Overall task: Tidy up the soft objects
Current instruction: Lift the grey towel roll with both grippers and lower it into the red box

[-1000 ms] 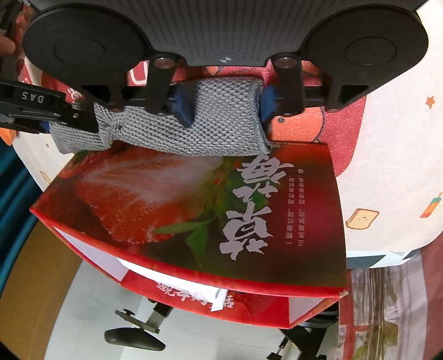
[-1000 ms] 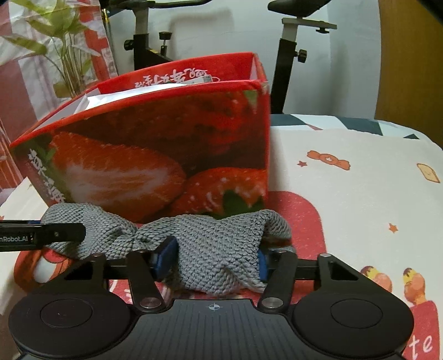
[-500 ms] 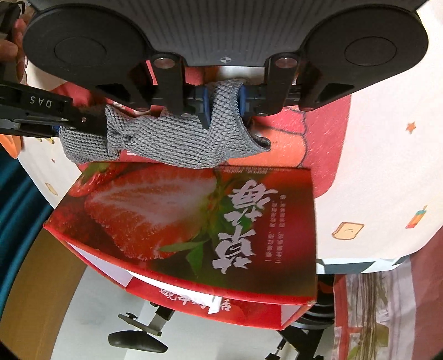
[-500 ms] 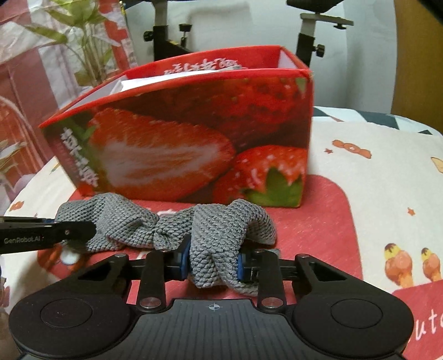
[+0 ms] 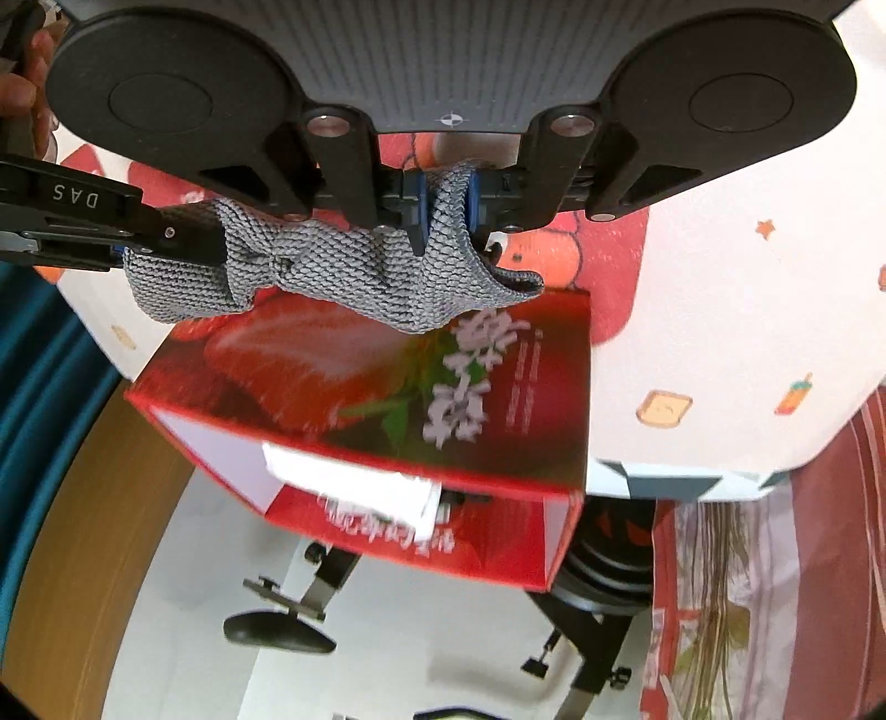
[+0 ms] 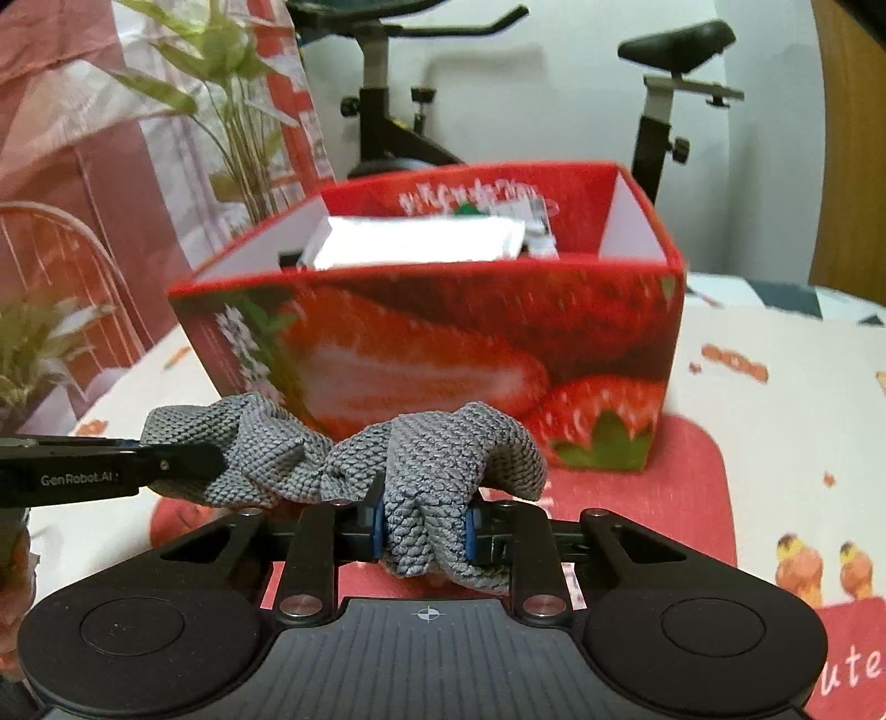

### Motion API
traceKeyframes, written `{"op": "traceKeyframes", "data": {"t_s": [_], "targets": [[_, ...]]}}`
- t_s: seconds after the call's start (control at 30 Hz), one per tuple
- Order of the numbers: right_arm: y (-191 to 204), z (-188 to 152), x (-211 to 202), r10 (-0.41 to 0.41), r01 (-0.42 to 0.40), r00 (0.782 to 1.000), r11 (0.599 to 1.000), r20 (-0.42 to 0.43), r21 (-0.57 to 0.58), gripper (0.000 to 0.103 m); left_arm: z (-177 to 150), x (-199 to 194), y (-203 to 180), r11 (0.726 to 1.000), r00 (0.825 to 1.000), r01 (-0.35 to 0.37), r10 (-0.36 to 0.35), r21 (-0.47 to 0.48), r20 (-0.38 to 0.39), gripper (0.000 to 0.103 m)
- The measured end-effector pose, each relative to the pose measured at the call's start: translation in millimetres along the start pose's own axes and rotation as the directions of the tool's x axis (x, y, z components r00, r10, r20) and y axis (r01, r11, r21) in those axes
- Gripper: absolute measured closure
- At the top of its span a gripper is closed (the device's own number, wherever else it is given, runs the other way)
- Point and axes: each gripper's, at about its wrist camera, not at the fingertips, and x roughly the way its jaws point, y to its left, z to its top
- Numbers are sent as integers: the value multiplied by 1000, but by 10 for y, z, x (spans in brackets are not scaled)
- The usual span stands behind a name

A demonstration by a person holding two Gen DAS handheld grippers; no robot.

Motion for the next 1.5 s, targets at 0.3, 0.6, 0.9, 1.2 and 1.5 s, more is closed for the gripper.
{"op": "traceKeyframes", "data": {"t_s": [0.3,0.6,0.9,1.2,1.5], "targets": [[97,271,-259,13,-10,996,1000,85,-25,81,211,-255,-87,1000,995,13,-13,2,97,89],[166,648,-463,25,-13,985,997,169,-71,81,465,-469,-179,999,981,29,-33,23,190,89],[136,1079,-396,18,10,977,992,214,-126,81,765,-417,-219,999,972,37,-43,28,232,89],[21,1292,-41,-13,40,983,989,183,-141,81,993,-28,-155,999,985,54,-54,5,164,89],[-150,1279,392,-23,31,996,994,81,-107,81,1096,350,-220,996,995,57,-62,67,78,89]]}}
